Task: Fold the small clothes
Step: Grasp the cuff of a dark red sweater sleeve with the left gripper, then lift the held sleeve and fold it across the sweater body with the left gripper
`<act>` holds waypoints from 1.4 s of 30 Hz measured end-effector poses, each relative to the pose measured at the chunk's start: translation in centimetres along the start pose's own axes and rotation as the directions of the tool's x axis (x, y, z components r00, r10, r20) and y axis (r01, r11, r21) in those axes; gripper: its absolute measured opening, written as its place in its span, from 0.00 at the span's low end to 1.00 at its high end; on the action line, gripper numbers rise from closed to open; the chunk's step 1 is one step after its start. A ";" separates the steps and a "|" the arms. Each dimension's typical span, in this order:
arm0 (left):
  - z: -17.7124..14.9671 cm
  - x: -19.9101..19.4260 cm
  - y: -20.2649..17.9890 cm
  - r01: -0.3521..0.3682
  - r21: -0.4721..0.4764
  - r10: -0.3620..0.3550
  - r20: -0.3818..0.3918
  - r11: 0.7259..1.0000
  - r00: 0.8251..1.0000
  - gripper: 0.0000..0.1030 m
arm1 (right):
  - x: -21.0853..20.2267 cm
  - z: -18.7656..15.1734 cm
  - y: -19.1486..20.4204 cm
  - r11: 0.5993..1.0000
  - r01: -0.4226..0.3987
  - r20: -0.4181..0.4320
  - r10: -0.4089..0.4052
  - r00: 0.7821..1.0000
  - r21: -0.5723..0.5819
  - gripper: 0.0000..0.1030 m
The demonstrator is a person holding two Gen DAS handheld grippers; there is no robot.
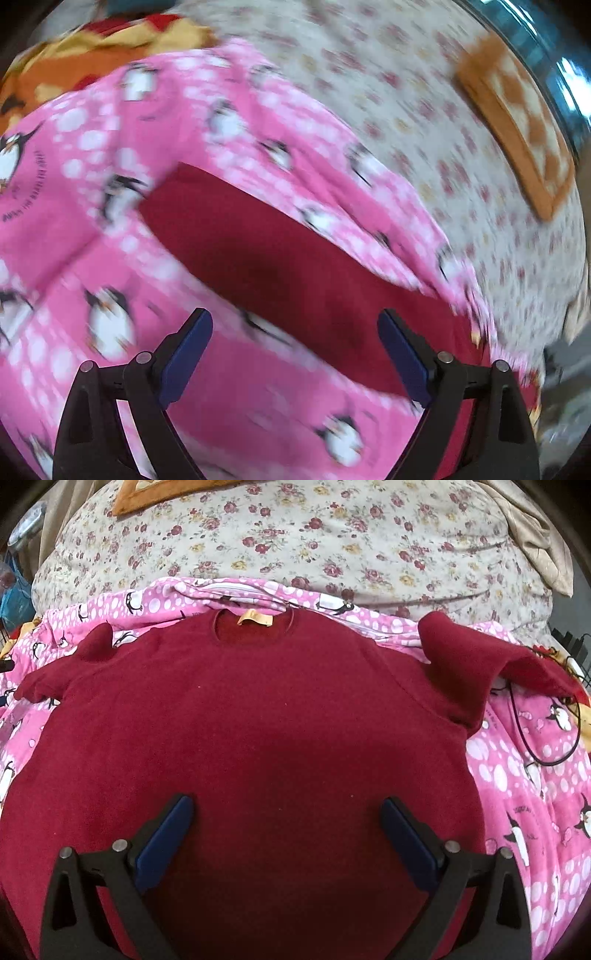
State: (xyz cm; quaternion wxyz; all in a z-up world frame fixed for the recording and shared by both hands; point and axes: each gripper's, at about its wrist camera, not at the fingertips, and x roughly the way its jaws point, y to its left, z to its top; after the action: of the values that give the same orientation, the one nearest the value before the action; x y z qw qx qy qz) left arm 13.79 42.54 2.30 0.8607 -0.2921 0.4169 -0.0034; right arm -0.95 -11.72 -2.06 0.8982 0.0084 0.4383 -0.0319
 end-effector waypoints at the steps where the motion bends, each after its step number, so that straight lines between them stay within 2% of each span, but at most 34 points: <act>1: 0.9 0.1 1.7 0.002 -0.038 -0.002 0.015 0.999 1.000 0.73 | 0.0 0.0 0.0 1.000 0.001 0.000 -0.001 1.000 -0.001 1.00; 3: 2.3 0.7 4.0 0.010 -0.087 -0.008 0.019 0.996 1.000 0.72 | 0.1 0.1 0.0 1.000 0.005 -0.001 -0.005 1.000 -0.003 1.00; 5: 3.2 1.9 6.2 0.006 -0.143 -0.006 0.007 0.990 1.000 0.64 | 0.1 0.1 0.1 1.000 0.008 -0.001 -0.008 1.000 -0.005 1.00; 6: 3.4 2.4 7.1 0.004 -0.169 -0.003 0.006 0.986 1.000 0.57 | 0.2 0.2 0.1 1.000 0.009 -0.002 -0.009 1.000 -0.005 1.00; 9: 3.8 3.5 8.8 0.029 -0.215 -0.023 0.031 0.976 0.999 0.56 | 0.2 0.2 0.2 1.000 0.011 -0.003 -0.011 1.000 -0.006 1.00; 12: 4.7 4.2 8.2 0.003 -0.159 0.006 0.054 0.987 0.999 0.55 | 0.4 0.4 0.1 1.000 0.011 -0.004 -0.011 1.000 -0.006 1.00; 14: 5.4 4.8 7.5 -0.043 -0.121 0.051 0.058 0.992 0.997 0.50 | 0.4 0.4 0.2 1.000 0.011 -0.004 -0.011 1.000 -0.005 1.00; 15: 5.8 5.0 7.3 -0.059 -0.111 0.066 0.061 0.992 0.996 0.45 | 0.4 0.4 0.2 1.000 0.010 -0.004 -0.010 1.000 -0.004 1.00; 18: 5.8 5.4 6.9 -0.154 -0.083 0.158 0.052 0.985 0.986 0.00 | 0.5 0.4 0.2 1.000 0.010 -0.005 -0.010 1.000 -0.004 1.00; 21: 5.2 4.4 5.3 -0.231 -0.016 0.232 0.094 0.973 0.968 0.00 | 0.4 0.4 0.2 1.000 0.011 -0.005 -0.011 1.000 -0.004 1.00; 23: 4.8 2.5 2.4 -0.292 0.062 0.276 0.186 0.954 0.943 0.00 | 0.3 0.5 0.2 1.000 0.018 -0.005 -0.018 1.000 -0.005 1.00; 24: 4.6 1.2 0.0 -0.295 0.115 0.261 0.244 0.949 0.934 0.00 | 0.2 0.5 0.2 1.000 0.020 -0.005 -0.020 1.000 -0.004 1.00; 26: 3.4 -1.6 -5.4 -0.231 0.231 0.150 0.320 0.945 0.935 0.00 | -0.3 0.6 0.0 1.000 0.026 0.001 -0.026 1.000 0.010 1.00; 27: 2.7 -2.6 -8.0 -0.168 0.284 0.071 0.322 0.944 0.944 0.00 | -0.7 0.7 -0.2 0.999 0.031 0.010 -0.031 0.999 0.026 1.00; 30: -0.7 -4.5 -16.4 0.012 0.430 -0.139 0.264 0.903 0.954 0.00 | -2.2 0.8 -1.2 0.997 0.025 0.054 -0.029 0.998 0.079 1.00; 33: -5.0 -3.8 -23.3 0.176 0.495 -0.283 0.151 0.851 0.947 0.00 | -4.1 0.7 -2.7 0.990 -0.011 0.081 0.000 0.997 0.143 1.00; 34: -6.5 -2.9 -25.5 0.213 0.502 -0.310 0.117 0.838 0.944 0.00 | -4.7 0.5 -3.4 0.986 -0.033 0.081 0.020 0.997 0.163 1.00; 36: -9.5 -0.9 -29.3 0.239 0.523 -0.322 0.073 0.818 0.944 0.00 | -5.6 -0.2 -4.7 0.979 -0.063 0.073 0.050 0.996 0.195 1.00; 39: -13.6 2.4 -33.8 0.291 0.501 -0.335 -0.001 0.815 0.942 0.00 | -5.7 -1.3 -6.3 0.968 -0.071 0.030 0.066 0.997 0.240 1.00; 42: -18.3 5.1 -37.9 0.330 0.499 -0.345 -0.066 0.801 0.936 0.00 | -6.1 -2.4 -8.0 0.949 -0.113 0.012 0.115 0.993 0.295 1.00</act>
State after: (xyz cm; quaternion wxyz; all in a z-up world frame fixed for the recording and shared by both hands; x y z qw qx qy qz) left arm 13.02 0.69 8.99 0.8981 -0.1272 0.3304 -0.2608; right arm -7.08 -19.24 1.40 0.8860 0.1679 0.4299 -0.0449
